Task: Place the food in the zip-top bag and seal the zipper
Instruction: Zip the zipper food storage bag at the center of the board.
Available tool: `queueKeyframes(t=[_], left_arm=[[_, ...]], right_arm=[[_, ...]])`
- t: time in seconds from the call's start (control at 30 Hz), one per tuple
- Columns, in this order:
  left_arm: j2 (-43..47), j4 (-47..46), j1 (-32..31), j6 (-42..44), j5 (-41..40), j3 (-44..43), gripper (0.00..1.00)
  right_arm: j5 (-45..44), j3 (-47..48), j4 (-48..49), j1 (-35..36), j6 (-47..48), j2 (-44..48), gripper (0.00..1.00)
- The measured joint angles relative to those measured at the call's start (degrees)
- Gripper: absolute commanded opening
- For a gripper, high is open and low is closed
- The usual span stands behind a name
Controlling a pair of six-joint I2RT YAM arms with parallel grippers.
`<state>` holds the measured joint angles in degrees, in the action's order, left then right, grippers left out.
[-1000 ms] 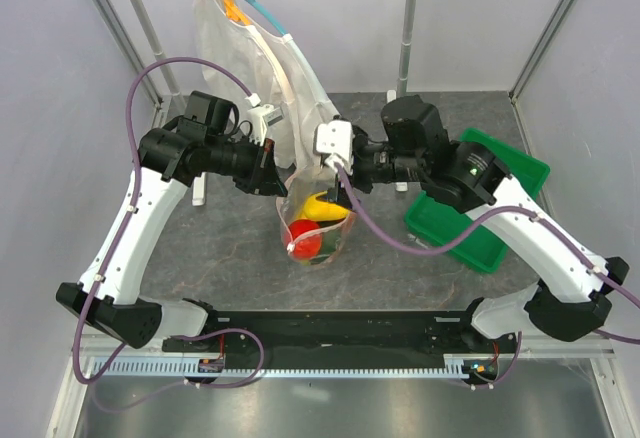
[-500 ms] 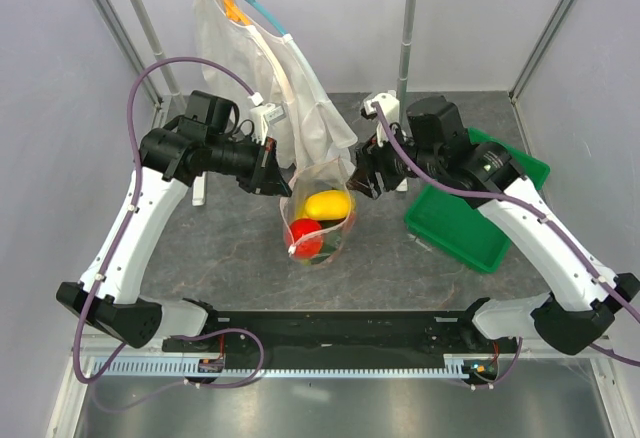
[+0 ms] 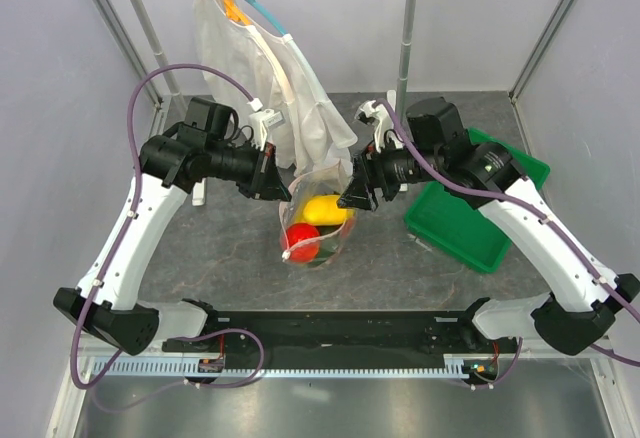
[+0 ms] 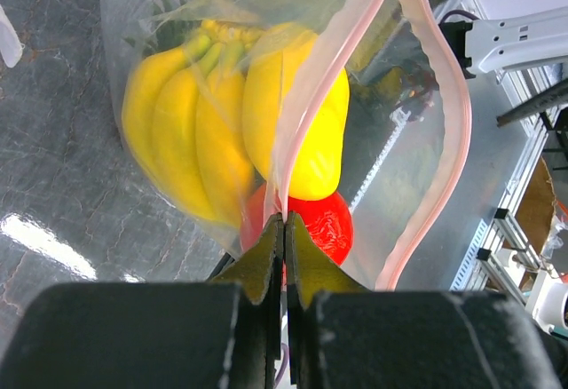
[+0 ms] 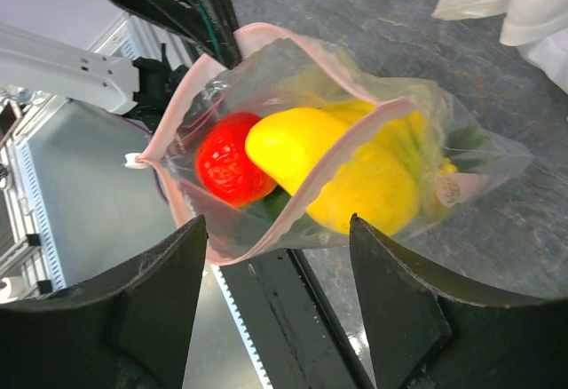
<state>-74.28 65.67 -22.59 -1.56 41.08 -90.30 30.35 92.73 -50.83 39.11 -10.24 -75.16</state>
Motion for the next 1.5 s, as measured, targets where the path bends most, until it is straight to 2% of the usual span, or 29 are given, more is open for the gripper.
queueKeyframes(t=[0.13, 0.23, 0.3, 0.37, 0.57, 0.7, 0.8, 0.97, 1.13, 1.17, 1.2, 1.27, 1.3, 1.37, 1.4, 1.47, 1.5], left_arm=[[0.09, -0.35, 0.0, -0.39, -0.02, 0.0, 0.02], [0.09, -0.79, 0.0, -0.68, -0.02, 0.0, 0.02], [0.11, -1.03, 0.0, -0.79, 0.0, 0.0, 0.02], [0.22, -1.09, 0.0, -0.79, 0.28, 0.0, 0.02], [3.39, -1.29, -1.33, 0.15, 4.81, 1.07, 0.05], [7.32, -1.29, -5.01, 0.76, 9.22, 1.16, 0.11], [9.84, -1.7, -8.48, 0.63, 12.79, 1.09, 0.13], [10.75, -4.33, -10.84, -0.39, 15.04, 2.71, 0.13], [8.92, -8.41, -10.99, -2.14, 14.49, 8.15, 0.19], [8.76, -9.35, -10.99, -2.56, 14.03, 9.27, 0.23], [8.74, -10.08, -11.02, -2.75, 13.03, 10.16, 0.35], [8.81, -10.86, -11.04, -2.25, 11.13, 10.8, 0.44], [9.03, -11.32, -11.02, -1.49, 9.99, 10.75, 0.61], [10.01, -11.43, -10.91, 1.9, 7.89, 10.29, 0.76], [10.86, -11.32, -10.91, 3.61, 6.34, 9.75, 0.87], [13.29, -11.41, -10.91, 7.63, 3.56, 8.13, 0.95], [14.88, -11.39, -10.91, 10.29, 2.67, 7.17, 0.95]], right_arm=[[1.14, -0.07, -0.11, 0.46, -0.59, 0.13, 0.64], [1.18, -1.01, -0.92, 0.85, -0.35, 0.09, 0.5], [1.42, -1.6, -1.95, 0.96, -0.15, -0.28, 0.22], [1.81, -1.64, -2.64, 1.03, 0.17, -1.09, 0.0], [2.12, 1.31, -4.7, 0.74, 1.81, -4.17, 0.0], [3.91, 10.29, -6.95, -0.98, 4.13, -6.49, 0.0], [6.6, 17.59, -7.65, -1.73, 6.67, -8.17, 0.0], [12.39, 18.99, -11.1, -1.66, 13.6, -10.1, 0.0], [16.87, 19.26, -14.53, -1.62, 21.05, -17.75, 0.0], [17.62, 19.21, -14.93, -1.53, 22.34, -19.52, 0.0], [18.14, 19.21, -15.28, -1.51, 23.56, -21.2, 0.0], [19.15, 19.23, -16.02, -1.44, 25.57, -23.91, 0.0], [19.41, 19.28, -16.22, -1.44, 26.25, -24.68, 0.0], [20.09, 20.04, -16.96, -1.44, 27.45, -26.14, 0.0], [20.39, 20.7, -17.2, -1.46, 27.87, -26.62, 0.0], [20.7, 22.38, -17.4, -1.44, 28.3, -27.02, 0.0], [20.96, 23.43, -17.38, -1.44, 28.37, -27.04, 0.0]])
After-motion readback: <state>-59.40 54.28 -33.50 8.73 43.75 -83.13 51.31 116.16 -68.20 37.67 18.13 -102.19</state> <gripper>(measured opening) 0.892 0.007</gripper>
